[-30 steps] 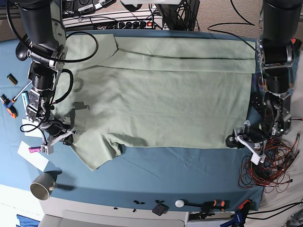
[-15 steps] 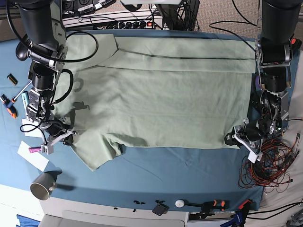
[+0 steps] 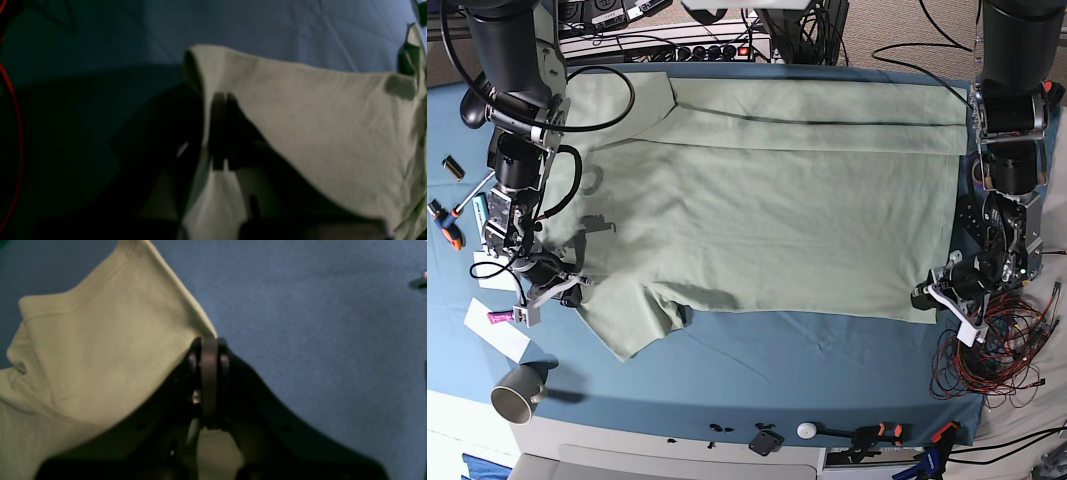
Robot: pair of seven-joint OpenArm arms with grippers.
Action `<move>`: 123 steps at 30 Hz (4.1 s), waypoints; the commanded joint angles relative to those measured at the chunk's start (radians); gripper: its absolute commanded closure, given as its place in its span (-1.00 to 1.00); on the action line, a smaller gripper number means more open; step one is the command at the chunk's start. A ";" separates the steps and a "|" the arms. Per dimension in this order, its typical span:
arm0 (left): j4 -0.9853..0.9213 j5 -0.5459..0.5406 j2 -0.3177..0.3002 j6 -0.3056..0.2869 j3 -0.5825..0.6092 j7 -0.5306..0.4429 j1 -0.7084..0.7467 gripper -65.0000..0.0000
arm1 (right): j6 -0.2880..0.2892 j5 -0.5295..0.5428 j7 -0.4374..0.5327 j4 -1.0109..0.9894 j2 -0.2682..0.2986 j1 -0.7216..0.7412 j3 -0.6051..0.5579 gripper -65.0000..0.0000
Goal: Fold the T-shirt properly
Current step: 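Lift the hem side and fold it over toward the collar with both grippers, then lower the folded hem onto the shirt and open both grippers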
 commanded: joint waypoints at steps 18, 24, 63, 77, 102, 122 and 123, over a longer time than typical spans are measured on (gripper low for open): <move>0.014 -0.195 -0.065 -0.216 -0.003 0.097 -0.033 1.00 | 0.100 0.129 -0.304 0.479 0.001 -0.171 -0.002 1.00; 0.017 -0.280 -0.121 -0.230 -0.003 0.192 -0.032 1.00 | 0.110 0.194 -0.370 0.637 0.004 -0.241 -0.002 1.00; 0.037 -0.735 -0.236 -0.230 -0.003 0.669 0.111 1.00 | 0.110 0.533 -0.614 1.165 0.006 -0.682 0.352 1.00; 0.101 -0.735 -0.238 -0.230 -0.003 0.676 0.169 1.00 | 0.110 0.671 -0.685 1.165 0.006 -0.765 0.405 1.00; 0.101 -0.735 -0.301 -0.230 -0.003 0.676 0.189 1.00 | 0.110 0.797 -0.823 1.165 0.050 -0.812 0.411 1.00; 0.104 -0.735 -0.302 -0.230 -0.003 0.676 0.277 1.00 | 0.110 0.875 -0.934 1.165 0.072 -0.819 0.437 1.00; 0.104 -0.735 -0.302 -0.230 -0.003 0.676 0.282 1.00 | 0.110 0.875 -0.934 1.165 0.072 -0.826 0.437 1.00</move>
